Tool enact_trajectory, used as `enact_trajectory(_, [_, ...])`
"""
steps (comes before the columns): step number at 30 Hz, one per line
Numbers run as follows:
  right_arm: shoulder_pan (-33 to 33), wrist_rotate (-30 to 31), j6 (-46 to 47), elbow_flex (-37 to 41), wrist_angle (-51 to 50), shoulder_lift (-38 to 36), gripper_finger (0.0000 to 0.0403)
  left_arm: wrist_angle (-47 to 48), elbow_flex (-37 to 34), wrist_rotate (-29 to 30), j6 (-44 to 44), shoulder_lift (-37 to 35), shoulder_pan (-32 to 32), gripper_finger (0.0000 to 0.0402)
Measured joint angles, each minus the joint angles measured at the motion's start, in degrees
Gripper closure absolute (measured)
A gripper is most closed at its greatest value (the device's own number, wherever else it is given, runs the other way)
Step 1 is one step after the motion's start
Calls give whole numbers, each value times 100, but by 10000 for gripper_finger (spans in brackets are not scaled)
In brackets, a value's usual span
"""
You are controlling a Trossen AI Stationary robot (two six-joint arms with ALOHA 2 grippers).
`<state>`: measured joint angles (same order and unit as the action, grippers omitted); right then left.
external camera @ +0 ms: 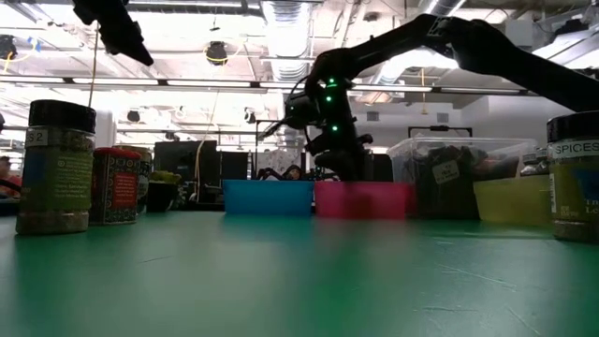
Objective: Sort spices by type
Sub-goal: Put the right red spice can into the red bin
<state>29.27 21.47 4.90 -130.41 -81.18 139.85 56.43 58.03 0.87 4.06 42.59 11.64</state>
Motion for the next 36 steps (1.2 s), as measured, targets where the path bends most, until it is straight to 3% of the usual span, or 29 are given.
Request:
enact_trajectory(6, [-117,7,-179,13,1003,-395,112,19,43,206,-125,1,2,158])
enact_trajectory(10, [-83,-17,105,2,867,-740,112,74,43,212,-57,0,2,158])
enact_trajectory(17, [385,-1353,782,46,181,-708,112,126,43,74,126,0,2,158])
enact_trajectory(26, [460,-1390,-37,75,545,-649,112,169,43,54,259,2,2,158])
enact_trajectory(36, [624,-1663,107,766,522,-649,112,213,43,41,266,4,1,158])
